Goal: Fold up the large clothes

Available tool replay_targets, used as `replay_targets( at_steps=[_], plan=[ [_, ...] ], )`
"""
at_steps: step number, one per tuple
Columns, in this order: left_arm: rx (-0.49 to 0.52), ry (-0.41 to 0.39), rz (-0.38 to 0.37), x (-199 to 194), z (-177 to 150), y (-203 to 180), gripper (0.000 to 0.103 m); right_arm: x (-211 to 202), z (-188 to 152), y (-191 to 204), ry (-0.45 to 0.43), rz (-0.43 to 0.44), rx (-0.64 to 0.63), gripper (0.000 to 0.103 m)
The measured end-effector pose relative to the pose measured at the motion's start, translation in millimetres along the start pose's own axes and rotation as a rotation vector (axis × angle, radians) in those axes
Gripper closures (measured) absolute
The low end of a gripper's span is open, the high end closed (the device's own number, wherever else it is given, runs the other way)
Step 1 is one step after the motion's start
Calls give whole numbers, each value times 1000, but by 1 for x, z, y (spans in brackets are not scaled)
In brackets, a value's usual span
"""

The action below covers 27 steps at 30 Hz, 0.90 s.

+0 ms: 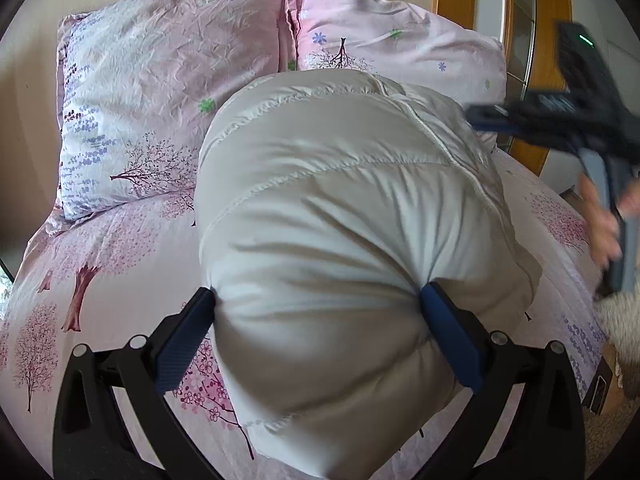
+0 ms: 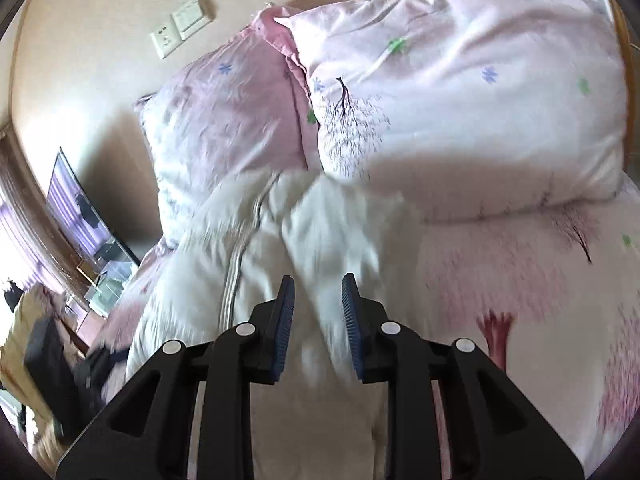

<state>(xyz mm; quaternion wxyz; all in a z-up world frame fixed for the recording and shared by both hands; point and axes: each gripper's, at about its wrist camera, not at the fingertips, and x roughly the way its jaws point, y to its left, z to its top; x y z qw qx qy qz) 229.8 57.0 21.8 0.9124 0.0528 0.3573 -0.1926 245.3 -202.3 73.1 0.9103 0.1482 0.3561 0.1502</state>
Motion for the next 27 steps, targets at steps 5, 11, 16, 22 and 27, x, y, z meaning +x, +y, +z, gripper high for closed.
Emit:
replay_targets(
  at_steps=[5, 11, 16, 22, 27],
  plan=[
    [7, -2, 6, 1, 5, -3, 2, 51, 16, -19, 157, -117, 8, 78],
    [29, -92, 11, -3, 19, -13, 2, 102, 13, -42, 338, -239, 69, 78],
    [-46, -159, -22, -28, 22, -2, 2, 84, 15, -48, 298, -168, 99, 78],
    [-62, -230, 76, -66, 12, 12, 2, -11, -16, -23, 82, -9, 78, 78],
    [-89, -219, 102, -76, 2, 9, 2, -54, -68, 9, -8, 1, -15, 78]
  ],
)
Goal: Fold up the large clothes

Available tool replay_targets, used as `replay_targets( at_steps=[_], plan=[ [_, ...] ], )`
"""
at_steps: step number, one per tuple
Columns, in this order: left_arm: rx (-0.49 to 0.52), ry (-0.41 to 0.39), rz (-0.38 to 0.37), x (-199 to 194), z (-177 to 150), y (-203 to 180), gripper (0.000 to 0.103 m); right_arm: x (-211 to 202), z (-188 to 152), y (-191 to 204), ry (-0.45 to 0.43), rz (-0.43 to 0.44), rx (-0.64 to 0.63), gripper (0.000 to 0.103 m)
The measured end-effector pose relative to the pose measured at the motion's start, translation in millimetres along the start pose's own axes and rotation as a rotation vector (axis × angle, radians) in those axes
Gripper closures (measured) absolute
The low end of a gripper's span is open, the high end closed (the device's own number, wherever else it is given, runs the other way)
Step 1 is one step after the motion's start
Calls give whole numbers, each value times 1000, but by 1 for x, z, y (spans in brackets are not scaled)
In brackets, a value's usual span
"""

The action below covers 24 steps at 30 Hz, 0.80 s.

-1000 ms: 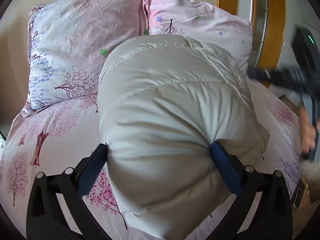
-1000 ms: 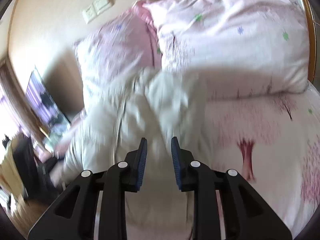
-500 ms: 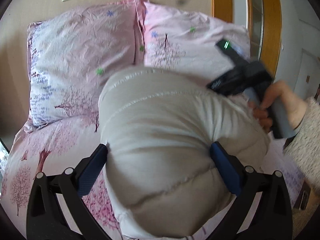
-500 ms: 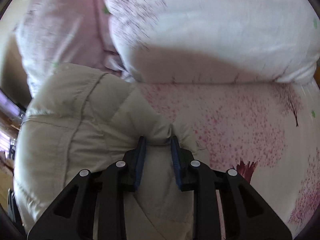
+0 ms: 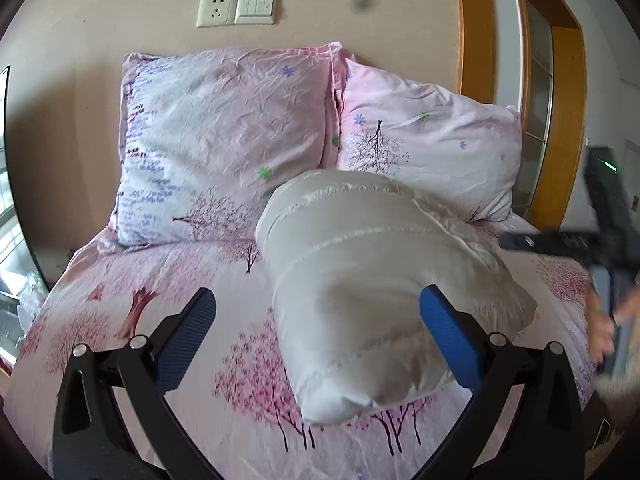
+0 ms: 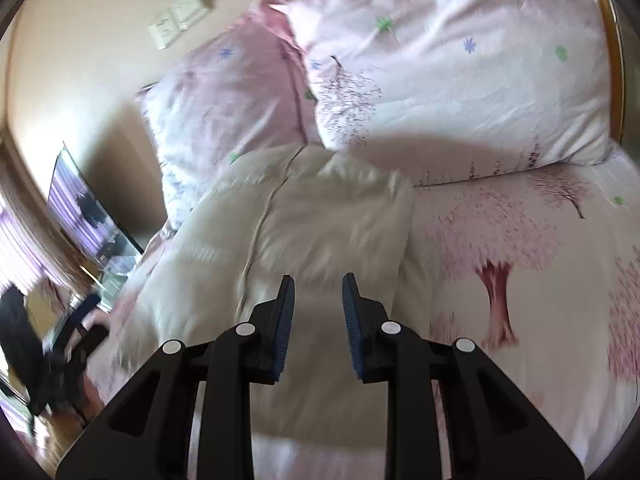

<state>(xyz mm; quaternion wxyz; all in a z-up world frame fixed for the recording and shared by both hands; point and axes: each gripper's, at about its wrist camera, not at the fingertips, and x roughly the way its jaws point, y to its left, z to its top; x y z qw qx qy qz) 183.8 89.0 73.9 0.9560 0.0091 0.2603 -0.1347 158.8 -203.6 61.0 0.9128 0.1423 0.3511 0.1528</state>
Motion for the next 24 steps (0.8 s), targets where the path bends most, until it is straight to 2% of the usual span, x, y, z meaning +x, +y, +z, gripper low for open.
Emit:
replay_targets(
  at_steps=[3, 6, 10, 13, 14, 15, 16, 19, 21, 22, 24],
  plan=[
    [8, 28, 32, -1, -9, -9, 2, -5, -25, 10, 12, -40, -29, 78],
    [37, 63, 75, -1, -21, -19, 2, 20, -40, 7, 81, -170, -56, 78],
    [34, 108, 87, -2, -35, -23, 2, 41, -44, -14, 146, -159, 44, 77],
    [27, 138, 94, -5, -45, -24, 2, 48, -43, -16, 147, -206, 28, 76],
    [27, 155, 105, -4, -47, -25, 2, 49, -43, -17, 146, -220, 32, 66],
    [27, 167, 117, -4, -50, -26, 2, 50, -44, -19, 139, -242, 38, 62],
    [25, 179, 128, -4, -54, -26, 2, 48, -46, -20, 134, -240, 46, 58],
    [5, 200, 138, -3, -63, -23, 2, 34, -48, -17, 91, -253, 46, 57],
    [-2, 217, 160, -1, -68, -22, 2, 18, -50, -10, 37, -285, 28, 47],
    [-12, 238, 176, 1, -72, -21, 2, 13, -51, -7, 16, -291, 23, 34],
    [-24, 260, 183, 4, -76, -20, 2, -3, -52, -3, -38, -295, 22, 18]
  ],
)
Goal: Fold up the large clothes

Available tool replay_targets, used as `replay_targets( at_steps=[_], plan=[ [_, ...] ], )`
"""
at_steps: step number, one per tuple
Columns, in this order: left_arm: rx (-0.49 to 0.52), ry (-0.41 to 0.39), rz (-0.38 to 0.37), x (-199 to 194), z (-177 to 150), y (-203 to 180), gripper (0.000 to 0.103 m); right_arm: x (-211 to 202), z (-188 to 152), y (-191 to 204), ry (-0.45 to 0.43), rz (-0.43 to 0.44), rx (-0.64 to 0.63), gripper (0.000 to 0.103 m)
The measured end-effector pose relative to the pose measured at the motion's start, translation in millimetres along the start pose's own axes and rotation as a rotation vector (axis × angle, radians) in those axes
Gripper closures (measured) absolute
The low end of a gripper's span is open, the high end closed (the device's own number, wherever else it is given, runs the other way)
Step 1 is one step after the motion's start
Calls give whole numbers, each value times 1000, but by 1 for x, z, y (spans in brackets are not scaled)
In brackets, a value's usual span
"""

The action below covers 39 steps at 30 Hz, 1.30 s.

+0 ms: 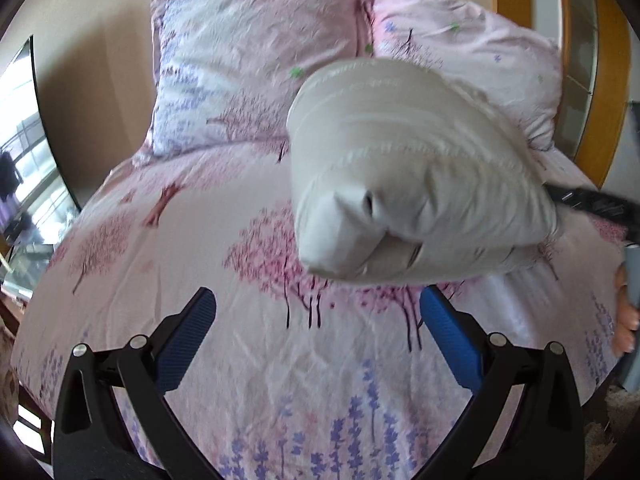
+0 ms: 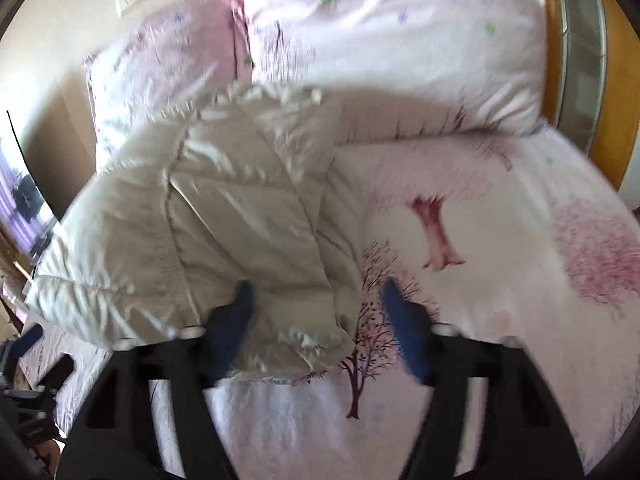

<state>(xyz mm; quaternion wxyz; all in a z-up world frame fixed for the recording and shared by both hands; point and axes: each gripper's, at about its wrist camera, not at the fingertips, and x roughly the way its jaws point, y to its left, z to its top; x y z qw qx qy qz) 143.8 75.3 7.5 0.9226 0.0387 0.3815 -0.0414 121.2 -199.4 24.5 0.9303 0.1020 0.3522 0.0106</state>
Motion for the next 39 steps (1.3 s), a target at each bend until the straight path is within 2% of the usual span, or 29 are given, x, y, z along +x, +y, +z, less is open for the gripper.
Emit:
replay_targets(
  at_steps=[2, 4, 7, 11, 18, 22, 31, 39],
  plan=[
    [-4, 14, 11, 3, -4, -1, 2, -19, -2, -2, -47, 2, 21, 5],
    [-4, 33, 26, 5, -8, -3, 2, -31, -4, -3, -77, 4, 43, 1],
    [8, 32, 31, 4, -12, -9, 2, -46, -9, 0, -95, -16, 43, 1],
    [21, 30, 18, 0, -16, -16, 2, -54, -19, 10, -48, -84, 16, 1],
    [15, 45, -19, -12, -21, -18, 2, -61, -43, 25, -5, -48, 1, 1],
    [12, 54, -7, -20, -24, -18, 2, -62, -55, 35, 10, -83, -49, 1],
    [5, 80, 18, -24, -27, -16, 2, -56, -66, 37, 77, -72, -66, 1],
    [-2, 105, 5, -16, -23, -14, 2, -47, -74, 46, 130, -60, -108, 1]
  ],
)
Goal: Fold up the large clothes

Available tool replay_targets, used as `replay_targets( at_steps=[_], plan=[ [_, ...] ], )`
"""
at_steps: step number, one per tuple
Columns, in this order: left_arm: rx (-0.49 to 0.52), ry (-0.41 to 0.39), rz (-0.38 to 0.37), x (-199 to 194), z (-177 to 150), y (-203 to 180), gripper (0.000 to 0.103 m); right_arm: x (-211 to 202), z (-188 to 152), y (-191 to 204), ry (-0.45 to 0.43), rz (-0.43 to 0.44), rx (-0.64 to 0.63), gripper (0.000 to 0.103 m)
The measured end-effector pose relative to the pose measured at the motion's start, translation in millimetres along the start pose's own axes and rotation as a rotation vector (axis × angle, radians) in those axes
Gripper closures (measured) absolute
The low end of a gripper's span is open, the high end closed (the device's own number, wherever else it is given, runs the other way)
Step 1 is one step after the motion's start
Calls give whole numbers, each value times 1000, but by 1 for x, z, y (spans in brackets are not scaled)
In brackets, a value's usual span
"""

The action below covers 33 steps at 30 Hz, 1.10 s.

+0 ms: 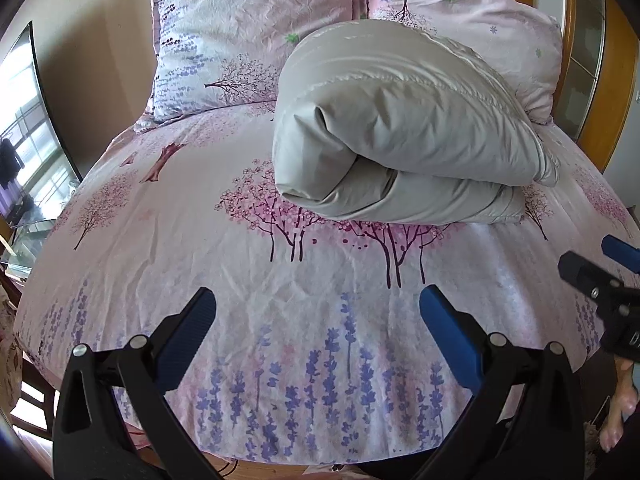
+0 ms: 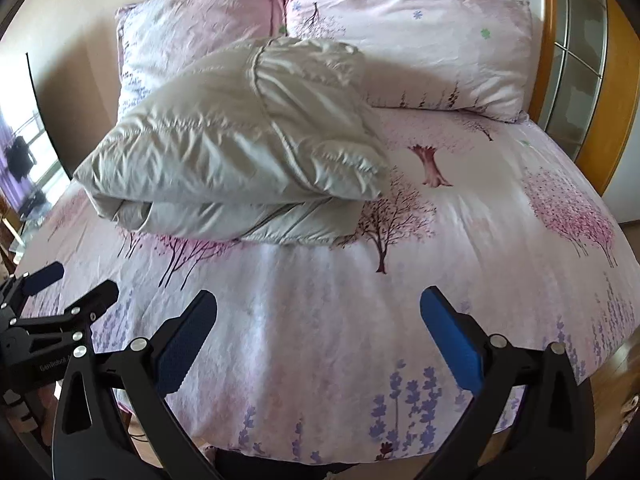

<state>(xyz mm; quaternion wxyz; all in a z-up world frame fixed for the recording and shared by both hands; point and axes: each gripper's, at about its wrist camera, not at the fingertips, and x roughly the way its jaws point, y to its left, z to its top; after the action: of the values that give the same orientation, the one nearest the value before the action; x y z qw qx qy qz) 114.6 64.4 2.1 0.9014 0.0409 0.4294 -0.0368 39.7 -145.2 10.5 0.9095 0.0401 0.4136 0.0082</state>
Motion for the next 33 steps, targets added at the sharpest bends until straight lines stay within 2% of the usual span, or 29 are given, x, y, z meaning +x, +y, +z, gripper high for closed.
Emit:
replay_targets(
  at_steps=[8, 33],
  plan=[
    [6, 8, -12, 2, 3, -2, 2, 8, -3, 3, 34, -6, -14, 1],
    [-3, 23, -9, 7, 2, 4, 2, 12, -2, 0, 41, -17, -8, 1]
  ],
)
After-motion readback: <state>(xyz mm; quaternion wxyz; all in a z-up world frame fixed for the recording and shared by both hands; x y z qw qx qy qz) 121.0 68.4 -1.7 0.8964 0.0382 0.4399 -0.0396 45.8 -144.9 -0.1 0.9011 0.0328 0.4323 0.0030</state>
